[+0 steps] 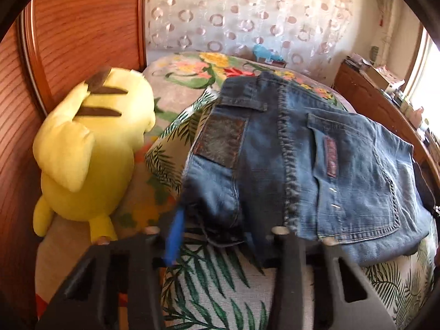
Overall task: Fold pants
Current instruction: 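Grasp the jeans edge with the left tool while the right tool holds the hem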
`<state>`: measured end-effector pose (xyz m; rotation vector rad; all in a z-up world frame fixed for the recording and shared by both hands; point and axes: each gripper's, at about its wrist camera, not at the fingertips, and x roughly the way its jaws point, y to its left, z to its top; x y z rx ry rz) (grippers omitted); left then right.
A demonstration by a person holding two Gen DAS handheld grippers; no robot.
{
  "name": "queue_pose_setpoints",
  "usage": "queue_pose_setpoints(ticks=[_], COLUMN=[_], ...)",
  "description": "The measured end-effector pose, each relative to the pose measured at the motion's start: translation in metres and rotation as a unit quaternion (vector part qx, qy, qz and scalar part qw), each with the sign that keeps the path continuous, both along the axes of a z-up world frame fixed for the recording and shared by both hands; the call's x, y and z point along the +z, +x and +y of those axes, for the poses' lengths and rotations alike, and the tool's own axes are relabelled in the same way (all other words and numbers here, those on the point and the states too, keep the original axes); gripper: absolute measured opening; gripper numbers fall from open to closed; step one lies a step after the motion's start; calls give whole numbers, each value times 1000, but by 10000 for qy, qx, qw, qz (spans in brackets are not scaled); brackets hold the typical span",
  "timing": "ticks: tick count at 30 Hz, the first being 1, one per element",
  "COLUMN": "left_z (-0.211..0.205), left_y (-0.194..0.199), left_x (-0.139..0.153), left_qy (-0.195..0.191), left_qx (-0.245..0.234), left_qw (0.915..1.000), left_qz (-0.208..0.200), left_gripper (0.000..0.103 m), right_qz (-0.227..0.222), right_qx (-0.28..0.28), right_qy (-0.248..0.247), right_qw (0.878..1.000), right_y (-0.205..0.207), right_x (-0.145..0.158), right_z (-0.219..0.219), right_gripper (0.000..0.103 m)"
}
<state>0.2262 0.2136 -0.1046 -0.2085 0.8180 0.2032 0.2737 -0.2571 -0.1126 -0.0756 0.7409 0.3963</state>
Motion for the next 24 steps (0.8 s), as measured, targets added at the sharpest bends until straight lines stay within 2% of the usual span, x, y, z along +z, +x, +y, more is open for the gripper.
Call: queue_pose_setpoints(ticks=[4, 7, 12, 24], left_z=[-12, -17, -26, -57], left_y=[-2, -6, -16, -64], left_x=[9, 19, 44, 86], left_qy=[281, 406, 544, 698], left_qx=[-118, -126, -172, -399], left_qw=[9995, 9986, 9961, 9899], left_qz=[-121, -305, -667, -1170], left_gripper=[20, 15, 13, 11], right_qz=[-160, -298, -587, -1191], right_qx=[-38, -60, -147, -343], right_qy=[129, 127, 166, 73], right_qw=[9998, 9995, 9980, 9923], right_y=[-5, -10, -19, -64], right_x=[5, 11, 26, 58], right_z=[-4, -5, -10, -30], right_gripper=[12, 11, 9, 8])
